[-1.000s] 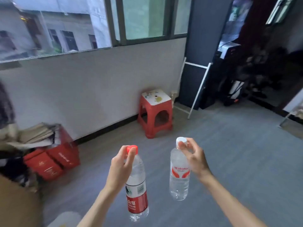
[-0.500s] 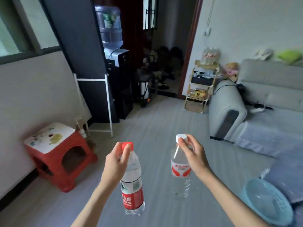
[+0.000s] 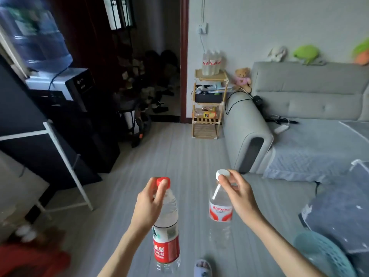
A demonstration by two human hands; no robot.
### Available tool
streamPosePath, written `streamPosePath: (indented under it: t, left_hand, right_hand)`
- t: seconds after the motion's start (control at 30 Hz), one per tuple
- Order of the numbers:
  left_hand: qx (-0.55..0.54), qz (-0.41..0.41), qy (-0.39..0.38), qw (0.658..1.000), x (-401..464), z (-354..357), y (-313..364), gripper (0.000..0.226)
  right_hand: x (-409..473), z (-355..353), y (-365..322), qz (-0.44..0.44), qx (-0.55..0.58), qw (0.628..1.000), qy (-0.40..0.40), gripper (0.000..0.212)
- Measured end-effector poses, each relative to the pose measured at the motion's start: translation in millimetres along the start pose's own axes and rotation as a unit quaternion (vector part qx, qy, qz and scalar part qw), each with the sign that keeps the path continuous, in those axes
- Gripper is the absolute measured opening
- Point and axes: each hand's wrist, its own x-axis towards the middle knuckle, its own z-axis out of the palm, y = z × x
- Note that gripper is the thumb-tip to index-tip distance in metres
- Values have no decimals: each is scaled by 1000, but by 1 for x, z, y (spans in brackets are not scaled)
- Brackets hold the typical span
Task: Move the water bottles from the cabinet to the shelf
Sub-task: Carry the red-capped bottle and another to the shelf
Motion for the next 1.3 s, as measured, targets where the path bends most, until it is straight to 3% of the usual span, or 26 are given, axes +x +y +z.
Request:
streamPosePath:
  t: [0.1, 0.3, 0.4, 0.63, 0.8, 0.97, 1.1, 1.3]
  left_hand:
    - [-6, -8, -5, 1000, 72, 30, 2, 19]
    - [9, 11, 1, 1000, 225, 73, 27, 52]
    - [-8, 10, 4, 1000, 293, 88, 34, 38]
    - [-22, -3, -19, 1000, 450, 128, 16, 40]
    - [-26, 0, -46, 999, 578, 152, 4, 25]
    - [-33, 20, -32, 999, 708, 169, 20, 34]
    - [-17, 32, -58, 998, 785, 195, 23, 16]
    - [-14, 15, -55, 998, 883, 260, 12, 16]
  right_hand:
    - [76, -4, 13, 2, -2, 1000, 0, 5]
    - [232, -7, 10, -11, -26, 999, -32, 3]
    - [299, -4, 14, -12, -35, 999, -36, 3]
    - [447, 17, 43, 7, -20, 999, -27, 13]
    - [566, 38, 58, 21, -14, 1000, -17, 6]
    - [671, 45, 65, 27, -18, 999, 36, 10]
    - [741, 40, 77, 42, -11, 997, 59, 9]
    - [853, 20, 115, 62, -13, 997, 38, 9]
